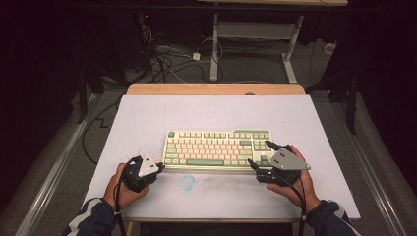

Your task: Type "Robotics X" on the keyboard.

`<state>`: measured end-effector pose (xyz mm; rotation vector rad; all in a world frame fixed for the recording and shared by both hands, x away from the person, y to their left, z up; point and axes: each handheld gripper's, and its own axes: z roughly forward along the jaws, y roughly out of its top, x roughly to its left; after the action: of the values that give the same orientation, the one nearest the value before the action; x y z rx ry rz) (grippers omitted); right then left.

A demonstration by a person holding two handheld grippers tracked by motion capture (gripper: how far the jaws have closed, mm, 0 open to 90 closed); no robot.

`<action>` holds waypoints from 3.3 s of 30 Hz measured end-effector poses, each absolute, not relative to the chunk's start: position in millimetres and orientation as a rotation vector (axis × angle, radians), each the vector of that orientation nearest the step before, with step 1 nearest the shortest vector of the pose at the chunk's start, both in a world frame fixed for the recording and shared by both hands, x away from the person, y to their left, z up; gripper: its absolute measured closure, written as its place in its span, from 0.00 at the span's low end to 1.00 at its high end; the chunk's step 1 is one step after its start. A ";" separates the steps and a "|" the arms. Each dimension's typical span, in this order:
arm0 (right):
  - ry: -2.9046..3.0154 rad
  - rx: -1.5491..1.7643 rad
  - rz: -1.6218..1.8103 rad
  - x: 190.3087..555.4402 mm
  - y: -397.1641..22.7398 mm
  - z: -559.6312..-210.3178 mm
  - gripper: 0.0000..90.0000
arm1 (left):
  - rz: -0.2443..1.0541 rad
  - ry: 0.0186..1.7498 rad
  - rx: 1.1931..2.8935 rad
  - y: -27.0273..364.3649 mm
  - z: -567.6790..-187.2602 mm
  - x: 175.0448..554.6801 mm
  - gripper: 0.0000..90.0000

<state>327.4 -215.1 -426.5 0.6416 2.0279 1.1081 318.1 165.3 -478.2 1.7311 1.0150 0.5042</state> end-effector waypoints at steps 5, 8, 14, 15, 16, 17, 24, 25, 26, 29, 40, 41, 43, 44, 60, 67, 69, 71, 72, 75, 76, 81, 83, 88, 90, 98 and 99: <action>2.019 0.667 1.091 317.9 -226.8 -433.4 0.25 | 0.492 1.011 1.719 164.0 -473.6 318.3 0.97; 2.021 0.671 1.077 311.4 -234.3 -435.4 0.25 | 0.491 1.007 1.714 163.0 -470.7 318.8 0.97; 2.015 0.694 1.081 302.8 -246.7 -435.4 0.25 | 0.484 0.993 1.712 160.0 -464.3 322.4 0.97; 2.018 0.697 1.074 301.2 -248.0 -436.9 0.25 | 0.483 0.992 1.717 158.7 -463.9 323.0 0.97; 2.023 0.700 1.072 299.9 -248.8 -438.3 0.25 | 0.490 0.986 1.724 157.5 -463.7 324.1 0.97; 2.030 0.706 1.071 298.4 -249.5 -439.8 0.25 | 0.487 0.985 1.727 156.6 -463.3 324.7 0.97; 2.062 0.709 1.042 291.7 -250.8 -447.2 0.25 | 0.457 0.993 1.700 148.3 -455.2 334.1 0.97; 2.064 0.708 1.042 291.8 -250.5 -447.3 0.25 | 0.449 0.996 1.697 146.7 -454.4 335.4 0.97; 2.063 0.708 1.044 292.2 -250.0 -447.3 0.25 | 0.448 0.993 1.699 144.3 -453.9 336.4 0.97; 2.068 0.702 1.037 292.6 -248.7 -448.3 0.25 | 0.446 0.975 1.721 138.5 -452.8 337.8 0.97; 2.109 0.693 1.009 295.2 -245.5 -453.0 0.25 | 0.398 0.908 1.780 103.4 -449.5 351.7 0.97; 2.111 0.694 1.009 295.4 -245.4 -453.3 0.25 | 0.401 0.902 1.788 99.9 -450.0 352.9 0.97; 2.114 0.693 1.009 295.8 -245.1 -453.7 0.25 | 0.387 0.893 1.809 93.1 -451.0 355.2 0.97; 2.118 0.691 1.010 296.1 -245.0 -453.9 0.25 | 0.394 0.889 1.813 90.1 -452.0 356.7 0.97; 2.137 0.690 1.018 297.4 -245.1 -455.2 0.25 | 0.365 0.935 1.836 79.8 -461.0 373.5 0.97; 2.141 0.686 1.024 296.8 -244.8 -455.2 0.25 | 0.374 0.934 1.842 78.0 -462.9 376.3 0.97; 2.142 0.686 1.024 297.3 -245.0 -455.5 0.25 | 0.366 0.938 1.841 78.3 -462.8 377.0 0.97; 2.143 0.687 1.023 297.3 -245.0 -455.7 0.25 | 0.365 0.939 1.851 77.5 -464.5 377.3 0.97; 2.142 0.687 1.021 297.1 -244.8 -455.7 0.25 | 0.364 0.942 1.854 77.2 -465.3 377.6 0.97; 2.143 0.687 1.015 297.0 -244.6 -455.6 0.25 | 0.349 0.948 1.859 77.1 -468.0 378.3 0.97; 2.142 0.688 1.015 297.1 -244.7 -455.6 0.25 | 0.348 0.950 1.854 77.5 -467.6 378.6 0.97; 2.124 0.685 1.027 296.0 -244.8 -453.7 0.25 | 0.383 0.932 1.802 82.3 -459.8 376.3 0.97; 2.118 0.687 1.032 295.9 -245.3 -452.7 0.25 | 0.409 0.924 1.790 85.7 -457.4 375.1 0.94; 2.113 0.702 1.037 296.5 -246.8 -452.2 0.25 | 0.425 0.906 1.712 98.3 -448.3 372.5 0.81; 2.108 0.720 1.034 297.3 -247.2 -451.7 0.25 | 0.415 0.896 1.688 103.1 -445.8 370.3 0.76; 2.091 0.783 1.055 302.7 -254.4 -452.4 0.26 | 0.547 0.869 1.632 125.0 -451.7 354.2 0.46; 2.084 0.789 1.058 303.0 -254.9 -452.2 0.26 | 0.563 0.881 1.623 128.5 -453.5 352.6 0.41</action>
<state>303.0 -254.9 -452.2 0.7889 2.0842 1.0580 352.6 128.5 -453.5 1.6230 0.8807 0.5633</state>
